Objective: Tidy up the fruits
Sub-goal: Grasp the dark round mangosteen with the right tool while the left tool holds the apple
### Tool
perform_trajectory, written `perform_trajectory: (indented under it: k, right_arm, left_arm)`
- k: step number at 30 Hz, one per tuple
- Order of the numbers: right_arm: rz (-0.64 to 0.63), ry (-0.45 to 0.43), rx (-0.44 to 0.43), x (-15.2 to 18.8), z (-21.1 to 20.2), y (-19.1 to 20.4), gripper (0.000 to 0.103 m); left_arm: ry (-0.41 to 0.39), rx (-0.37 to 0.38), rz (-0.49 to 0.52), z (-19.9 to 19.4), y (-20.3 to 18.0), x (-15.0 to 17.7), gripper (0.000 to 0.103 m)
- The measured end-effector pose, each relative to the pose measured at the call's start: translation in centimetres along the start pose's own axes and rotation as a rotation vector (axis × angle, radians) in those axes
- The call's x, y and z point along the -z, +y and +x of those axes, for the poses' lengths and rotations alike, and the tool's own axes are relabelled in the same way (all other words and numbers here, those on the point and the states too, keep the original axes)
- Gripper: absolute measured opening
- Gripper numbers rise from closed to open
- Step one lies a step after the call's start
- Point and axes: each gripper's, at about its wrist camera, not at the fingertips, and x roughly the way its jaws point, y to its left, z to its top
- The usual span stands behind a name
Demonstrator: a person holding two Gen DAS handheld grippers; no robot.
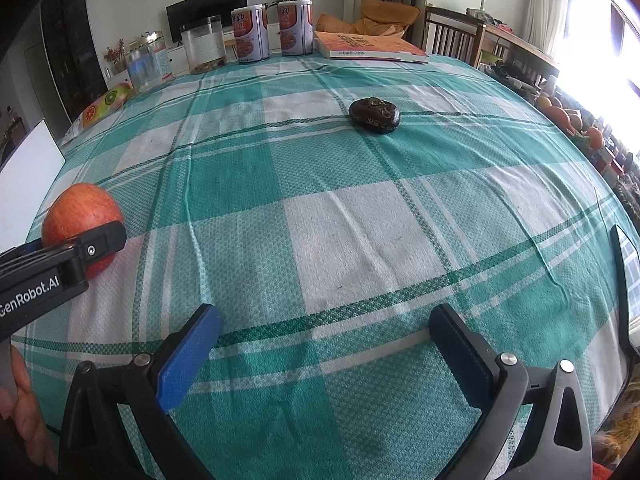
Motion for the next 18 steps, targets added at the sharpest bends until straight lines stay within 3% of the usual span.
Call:
perform_trajectory:
  k: [3,5,8,10,13,15,17,18]
  right_arm:
    - [-0.001,0.000,0.000,0.0,0.0,0.0,0.103]
    - [-0.001,0.000,-0.001,0.0,0.0,0.0,0.103]
    - [-0.001,0.000,0.000,0.0,0.0,0.0,0.103]
    - [0.000,0.000,-0.001,0.0,0.0,0.0,0.103]
    - [0.004,0.000,-0.012,0.0,-0.1,-0.1,0.103]
    - [0.085,-0.022,-0.084,-0.2,-0.6,-1.5,0.103]
    - [0.244,-0.081,-0.170,-0.3,-1.4,-4.4,0.103]
    - [0.312,-0.109,-0.162,-0.3,-1.7,-5.8,0.103]
  left_arm:
    - [-0.044,-0.012,0.049,0.1,-0.6,0.2,0.075]
    - [-0.049,-0.028,0.062,0.4,-0.7,0.2,0.082]
    - [0.000,-0.025,0.031,1.7,-0.1,0.1,0.084]
    - [-0.008,-0.002,0.001,1.7,0.5,0.2,0.086]
    - [0.006,-0.021,0.041,2.0,-0.2,0.2,0.091]
    - [0.009,-0.027,0.049,2.0,-0.4,0.3,0.093]
    - [0.009,-0.023,0.046,2.0,-0.4,0.3,0.093]
    - [0.009,-0.023,0.047,2.0,-0.4,0.3,0.093]
